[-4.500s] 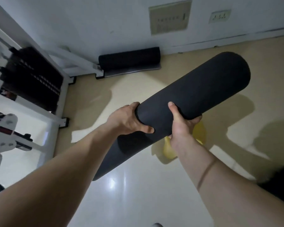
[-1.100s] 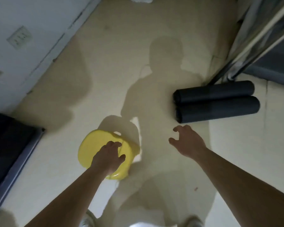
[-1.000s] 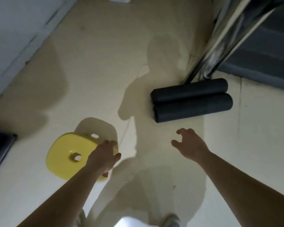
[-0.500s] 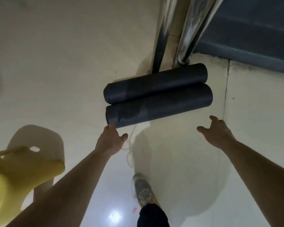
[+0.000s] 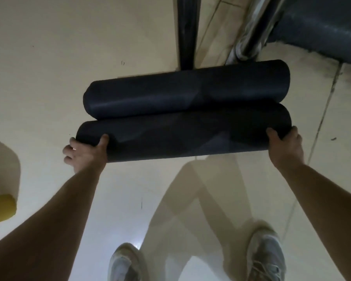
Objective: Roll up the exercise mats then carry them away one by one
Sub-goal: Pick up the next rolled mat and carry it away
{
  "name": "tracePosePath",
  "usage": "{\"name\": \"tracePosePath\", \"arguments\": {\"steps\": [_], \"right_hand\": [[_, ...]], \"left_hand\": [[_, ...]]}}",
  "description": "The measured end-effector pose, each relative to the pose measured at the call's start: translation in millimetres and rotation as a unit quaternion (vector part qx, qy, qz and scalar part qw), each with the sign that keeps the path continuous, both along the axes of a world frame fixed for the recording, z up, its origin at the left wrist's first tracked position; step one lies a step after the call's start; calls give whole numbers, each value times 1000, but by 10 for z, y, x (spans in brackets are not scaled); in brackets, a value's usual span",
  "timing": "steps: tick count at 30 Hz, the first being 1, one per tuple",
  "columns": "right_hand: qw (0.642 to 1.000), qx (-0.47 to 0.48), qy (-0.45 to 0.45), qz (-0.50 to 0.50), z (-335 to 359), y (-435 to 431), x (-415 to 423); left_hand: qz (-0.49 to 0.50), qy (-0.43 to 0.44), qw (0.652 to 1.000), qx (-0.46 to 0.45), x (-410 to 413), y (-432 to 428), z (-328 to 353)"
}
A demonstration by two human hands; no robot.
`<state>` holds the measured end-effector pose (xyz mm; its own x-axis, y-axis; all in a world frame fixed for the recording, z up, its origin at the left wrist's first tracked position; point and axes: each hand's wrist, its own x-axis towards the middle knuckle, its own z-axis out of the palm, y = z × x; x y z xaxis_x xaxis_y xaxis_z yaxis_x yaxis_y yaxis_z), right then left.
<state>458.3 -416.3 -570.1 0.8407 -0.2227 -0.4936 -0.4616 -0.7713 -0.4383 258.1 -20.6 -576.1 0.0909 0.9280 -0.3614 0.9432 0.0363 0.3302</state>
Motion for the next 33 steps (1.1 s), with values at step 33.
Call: {"name": "tracePosePath", "arguments": {"steps": [33], "right_hand": [[765, 484, 87, -416, -569, 1581, -956]], "left_hand": [[-590, 105, 799, -44, 1055, -348, 19]]}}
